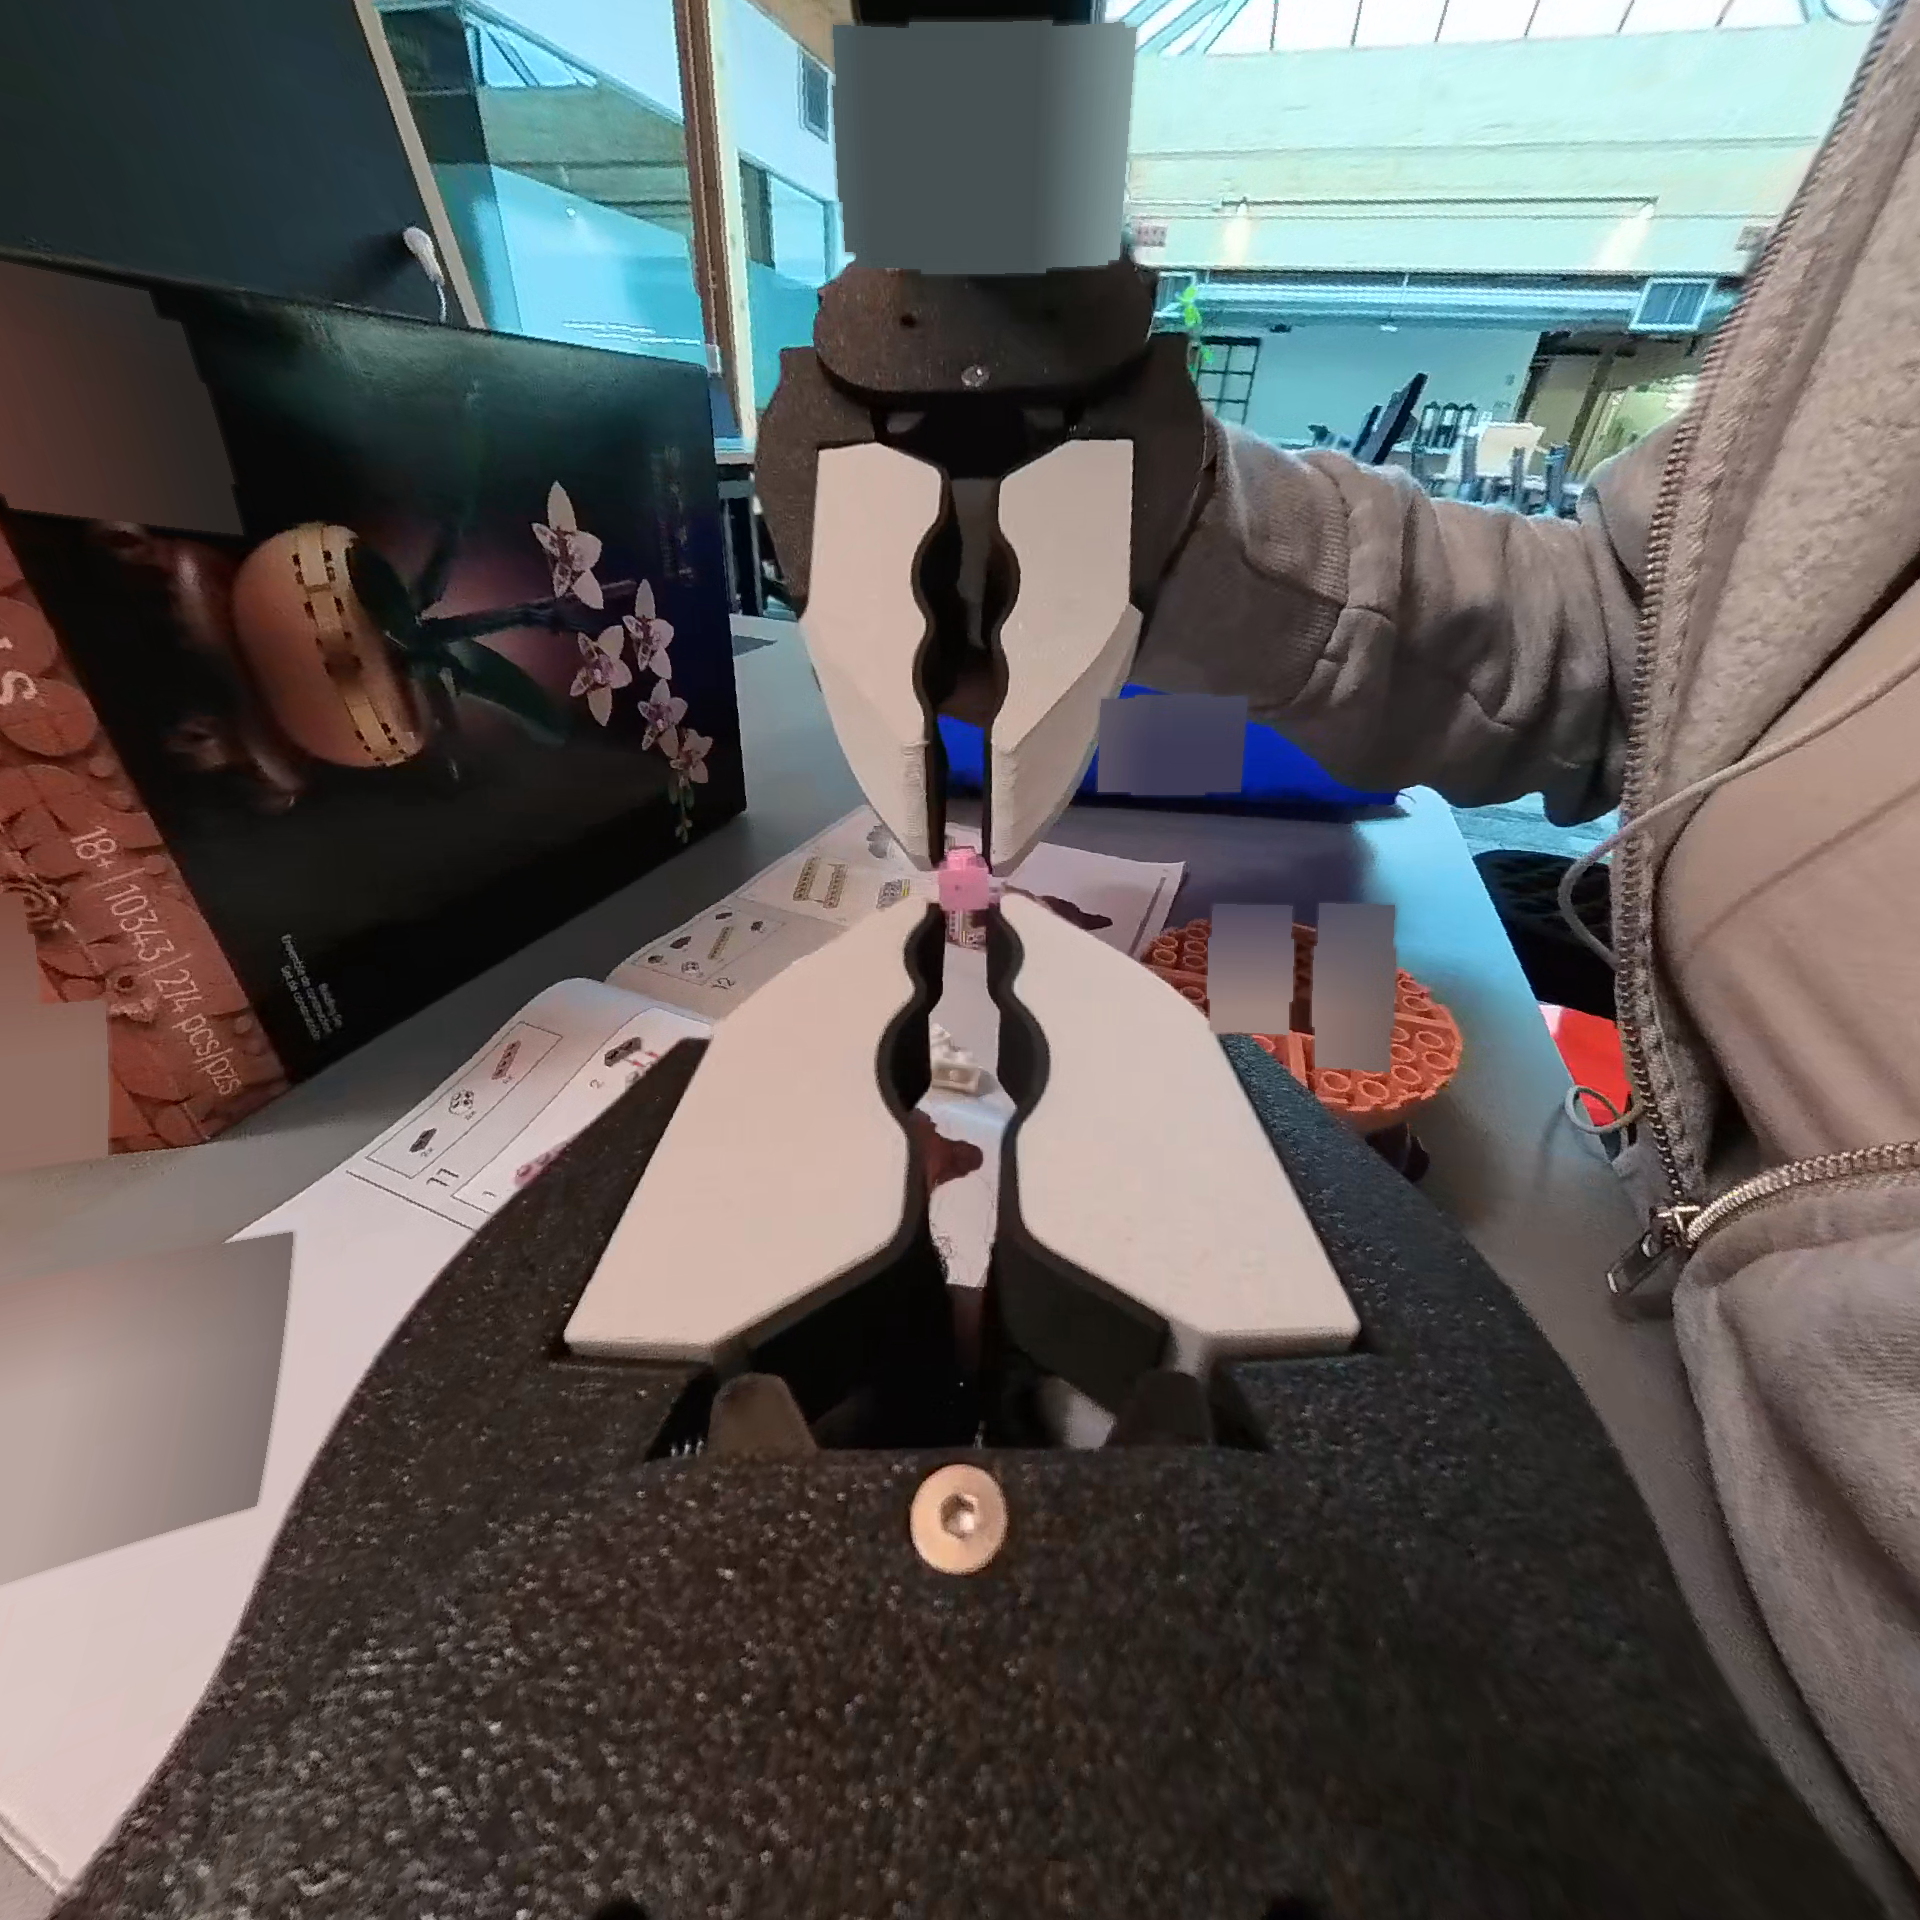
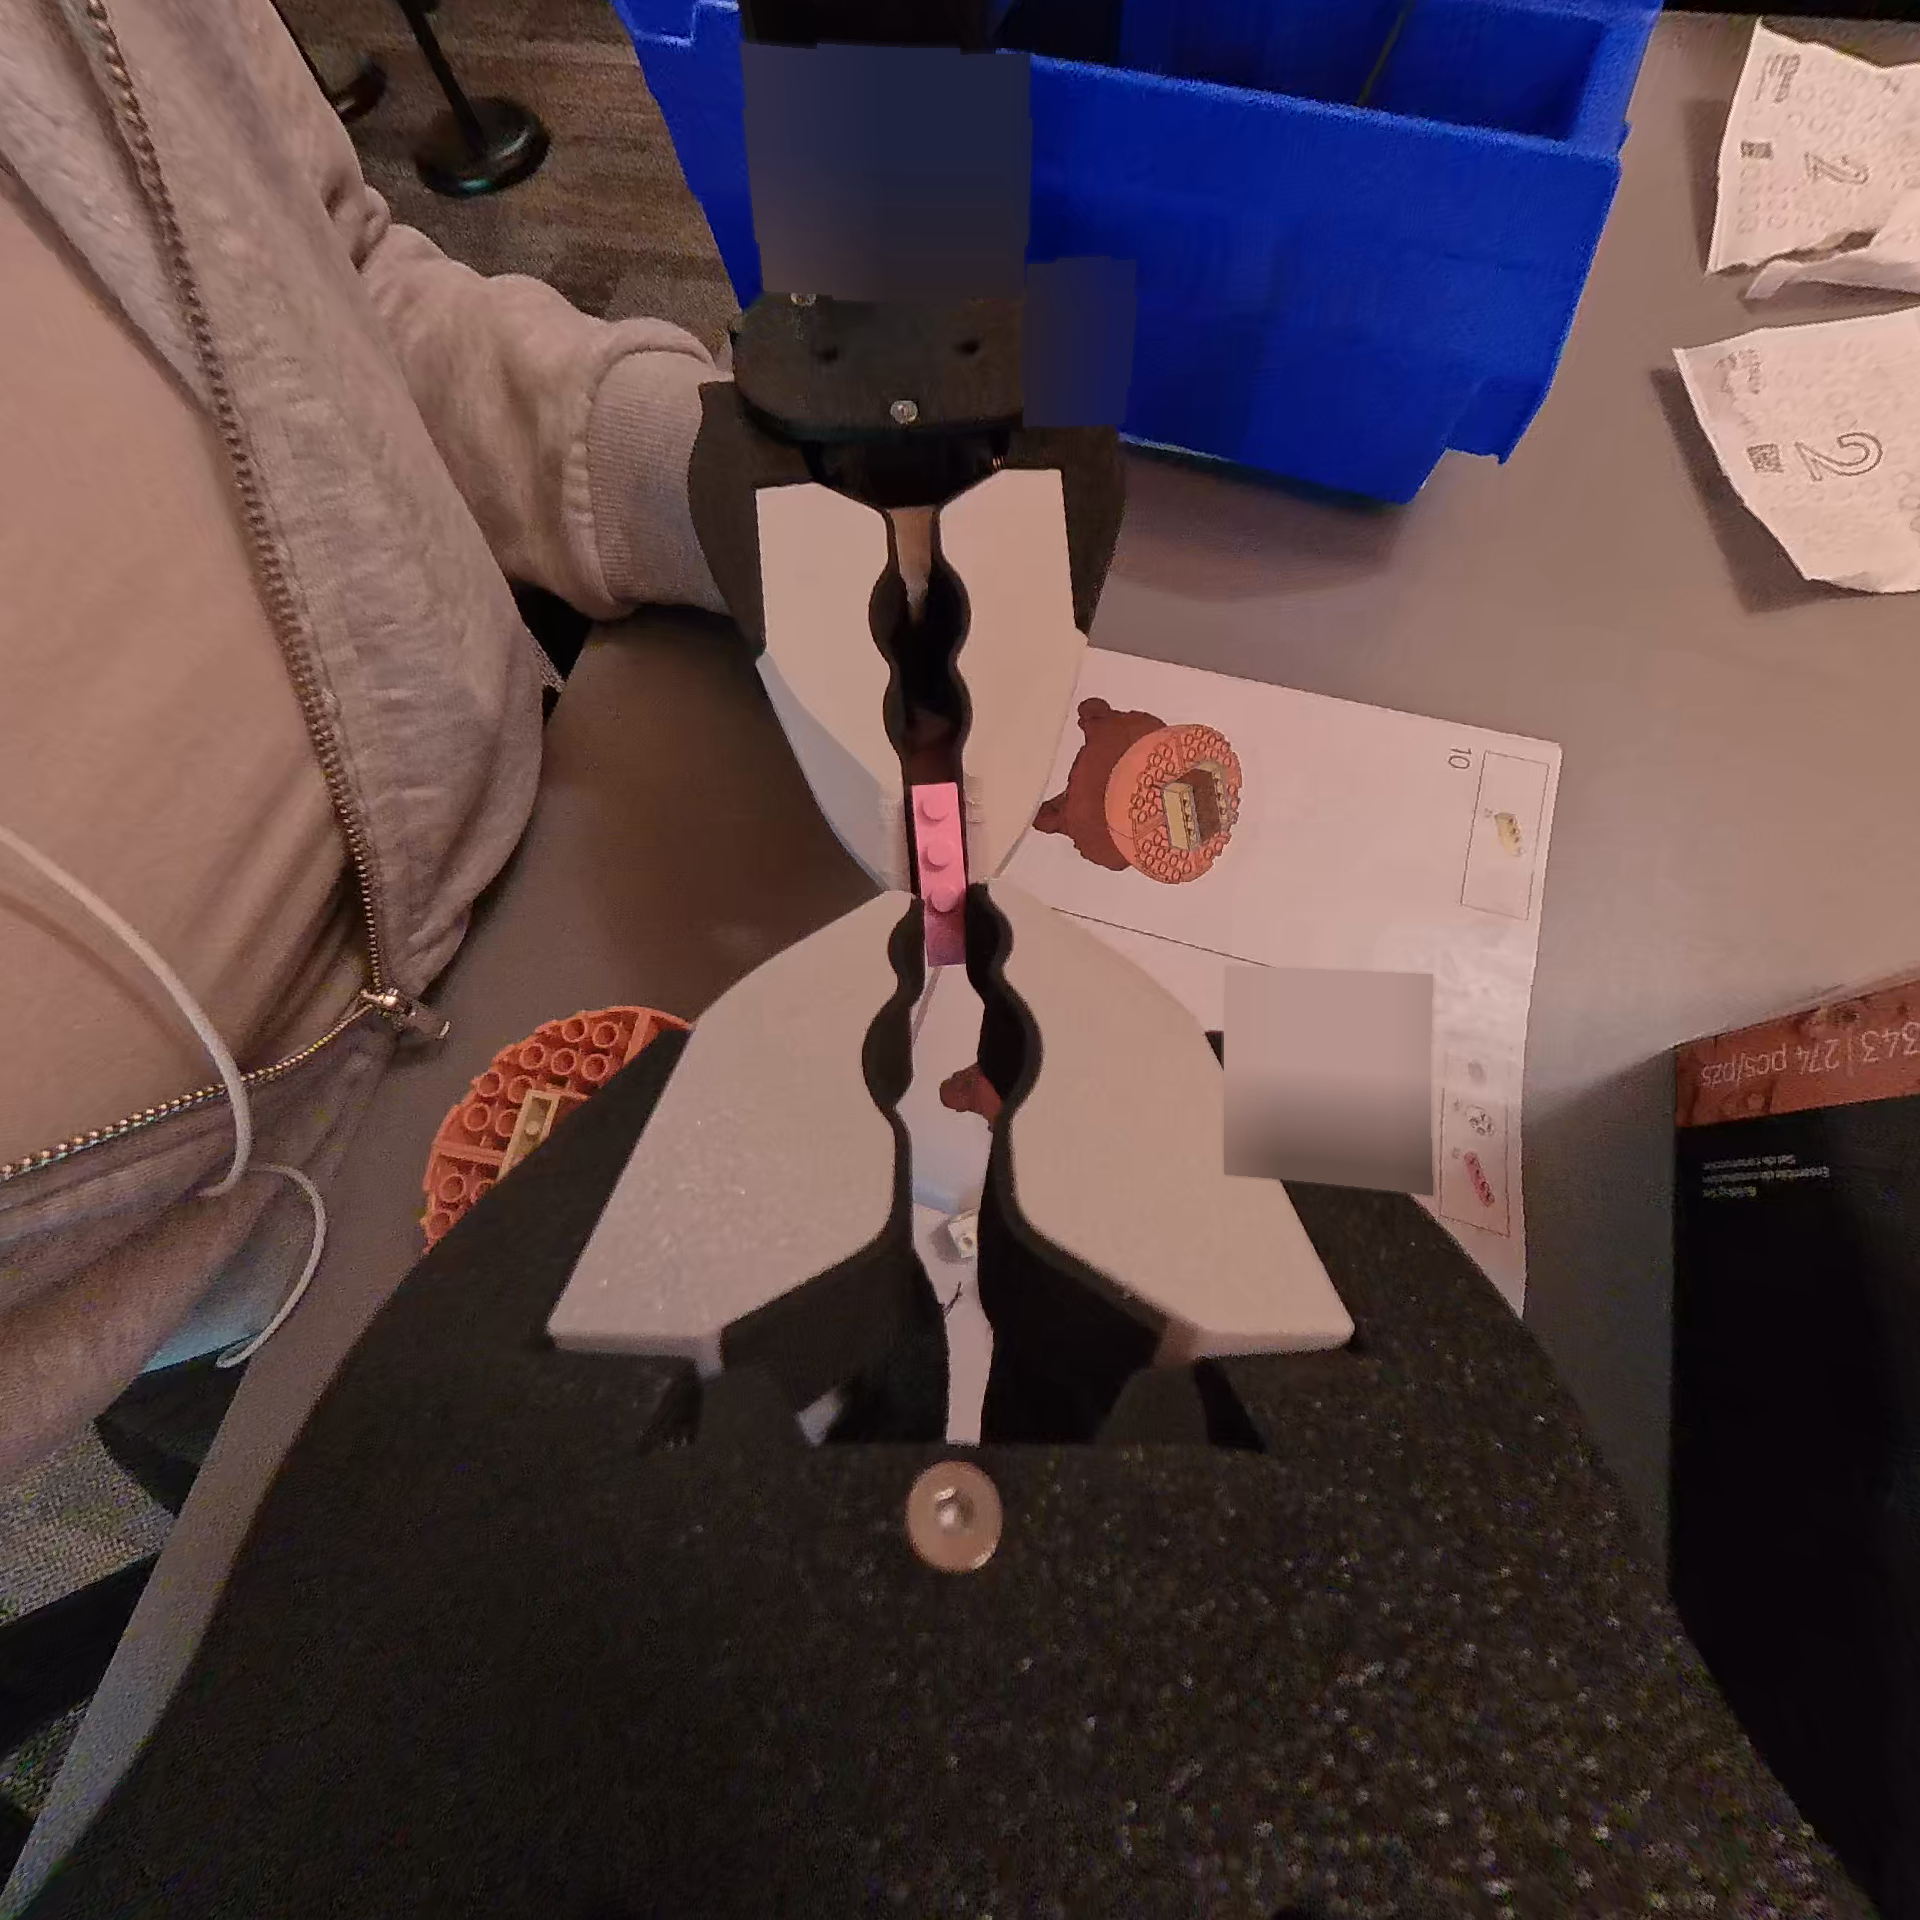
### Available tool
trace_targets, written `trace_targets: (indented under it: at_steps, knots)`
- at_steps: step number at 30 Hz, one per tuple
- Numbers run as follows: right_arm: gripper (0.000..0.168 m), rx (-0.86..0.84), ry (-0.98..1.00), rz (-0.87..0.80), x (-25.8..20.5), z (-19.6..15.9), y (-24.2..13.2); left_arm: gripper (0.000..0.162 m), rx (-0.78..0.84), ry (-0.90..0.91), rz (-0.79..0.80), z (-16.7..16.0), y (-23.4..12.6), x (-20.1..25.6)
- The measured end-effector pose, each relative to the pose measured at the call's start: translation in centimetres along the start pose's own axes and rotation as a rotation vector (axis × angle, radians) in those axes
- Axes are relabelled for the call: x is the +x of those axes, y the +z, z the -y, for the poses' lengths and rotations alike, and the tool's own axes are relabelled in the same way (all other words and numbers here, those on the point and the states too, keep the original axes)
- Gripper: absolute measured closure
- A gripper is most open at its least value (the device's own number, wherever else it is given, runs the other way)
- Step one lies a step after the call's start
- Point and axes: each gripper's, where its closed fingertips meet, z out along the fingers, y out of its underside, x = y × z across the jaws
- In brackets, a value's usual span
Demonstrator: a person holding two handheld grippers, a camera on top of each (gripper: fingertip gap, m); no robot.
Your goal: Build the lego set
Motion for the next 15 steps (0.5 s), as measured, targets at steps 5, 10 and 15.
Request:
trace_targets:
  at_steps: [5,10,15]
  knots:
    - [0.162,-0.038,0.004,0.003,0.0,-0.3,0.2,0.144,-0.032,0.016,0.001,-0.4,0.3,0.1]
    - [0.161,-0.031,0.001,0.0,-0.1,0.0,0.2,0.155,-0.018,0.007,0.002,-0.2,0.1,0.0]
    - [0.141,0.055,-0.037,-0.168,0.8,0.5,-2.7,0.155,0.012,-0.024,0.014,0.6,-0.8,-0.4]
